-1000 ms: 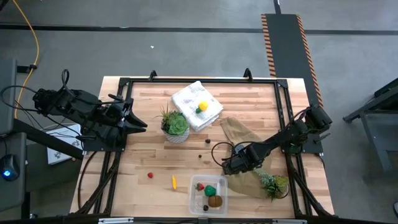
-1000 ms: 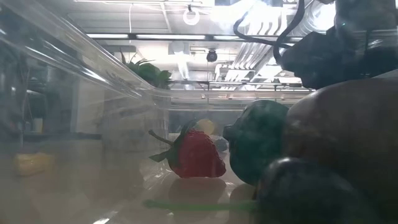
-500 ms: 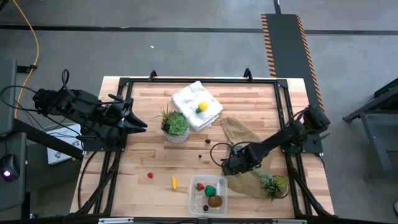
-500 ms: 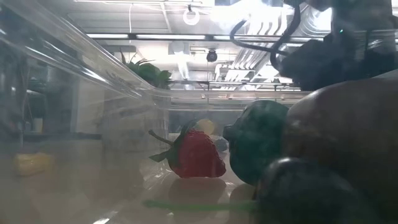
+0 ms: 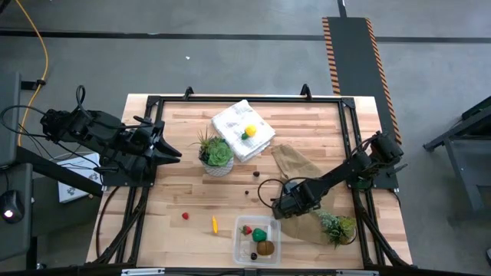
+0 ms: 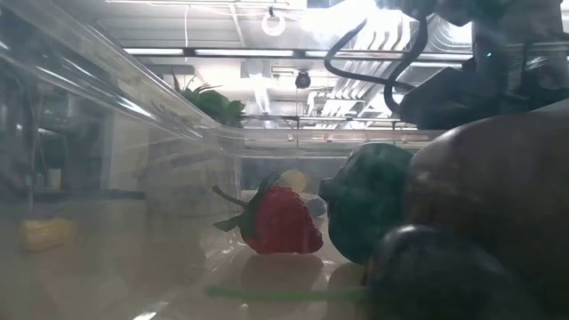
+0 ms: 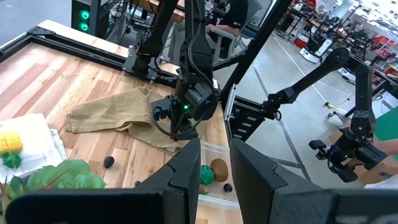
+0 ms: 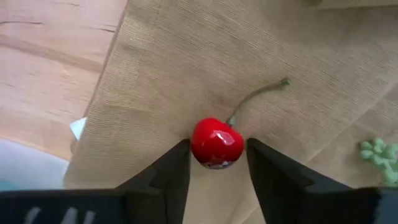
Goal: Pick and placing Produce into tupperware
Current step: Put the red cherry into the transparent bin
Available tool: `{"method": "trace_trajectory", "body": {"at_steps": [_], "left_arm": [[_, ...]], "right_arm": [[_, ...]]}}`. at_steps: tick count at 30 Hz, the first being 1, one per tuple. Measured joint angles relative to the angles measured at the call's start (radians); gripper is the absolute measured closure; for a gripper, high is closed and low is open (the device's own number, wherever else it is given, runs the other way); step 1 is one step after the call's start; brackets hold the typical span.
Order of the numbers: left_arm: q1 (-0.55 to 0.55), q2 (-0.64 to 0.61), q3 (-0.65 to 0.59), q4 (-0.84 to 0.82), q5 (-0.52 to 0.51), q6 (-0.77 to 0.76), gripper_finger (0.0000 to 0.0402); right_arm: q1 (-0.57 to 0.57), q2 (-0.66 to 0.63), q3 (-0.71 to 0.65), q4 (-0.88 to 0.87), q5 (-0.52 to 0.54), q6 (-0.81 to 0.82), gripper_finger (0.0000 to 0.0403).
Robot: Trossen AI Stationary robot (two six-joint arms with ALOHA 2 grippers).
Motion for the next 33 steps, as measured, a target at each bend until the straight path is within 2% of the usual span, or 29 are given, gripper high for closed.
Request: {"method": "trace_trajectory", "body": {"at_steps": [6, 33], "left_arm": [[0.000, 0.000, 0.000, 0.000, 0.000, 0.000, 0.0325], [0.000, 0.000, 0.000, 0.001, 0.013, -0.003, 0.0325]], "right_arm": [[0.000, 0.000, 0.000, 0.000, 0.004, -0.001, 0.0278], [-0.025, -0.001, 0.000, 0.014, 0.012, -0.031, 0.0279]]}}
